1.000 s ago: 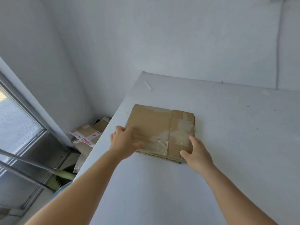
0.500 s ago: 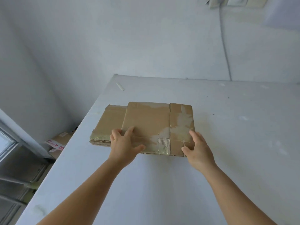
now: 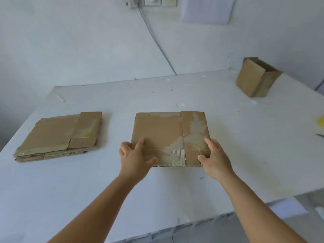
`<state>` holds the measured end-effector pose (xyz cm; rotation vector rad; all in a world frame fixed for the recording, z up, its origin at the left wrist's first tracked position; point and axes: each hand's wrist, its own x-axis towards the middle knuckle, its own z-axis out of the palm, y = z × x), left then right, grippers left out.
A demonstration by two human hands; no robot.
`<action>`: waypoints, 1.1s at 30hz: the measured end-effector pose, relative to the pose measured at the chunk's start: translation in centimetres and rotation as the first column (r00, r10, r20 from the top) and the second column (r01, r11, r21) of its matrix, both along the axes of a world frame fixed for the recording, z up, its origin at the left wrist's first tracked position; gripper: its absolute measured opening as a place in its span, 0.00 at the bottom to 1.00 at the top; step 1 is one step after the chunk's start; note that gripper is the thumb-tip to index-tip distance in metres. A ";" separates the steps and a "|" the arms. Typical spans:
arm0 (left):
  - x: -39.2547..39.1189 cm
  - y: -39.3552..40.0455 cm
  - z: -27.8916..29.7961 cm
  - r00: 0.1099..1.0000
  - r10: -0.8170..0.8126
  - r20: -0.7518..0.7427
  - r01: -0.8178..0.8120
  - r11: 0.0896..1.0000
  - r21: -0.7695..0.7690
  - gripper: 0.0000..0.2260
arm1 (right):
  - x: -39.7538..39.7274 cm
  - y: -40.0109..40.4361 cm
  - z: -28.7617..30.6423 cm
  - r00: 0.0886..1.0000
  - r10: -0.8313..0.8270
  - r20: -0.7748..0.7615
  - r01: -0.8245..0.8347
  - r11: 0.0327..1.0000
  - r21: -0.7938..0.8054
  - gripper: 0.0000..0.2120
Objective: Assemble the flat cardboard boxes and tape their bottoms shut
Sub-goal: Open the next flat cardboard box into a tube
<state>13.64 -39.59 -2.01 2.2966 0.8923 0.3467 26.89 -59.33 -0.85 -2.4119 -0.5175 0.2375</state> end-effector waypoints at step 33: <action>31.4 -25.3 -0.3 0.921 -0.388 0.032 0.389 0.921 -0.038 0.35 | 23.0 -28.6 1.0 0.899 -0.437 -0.038 0.438 0.899 0.014 0.28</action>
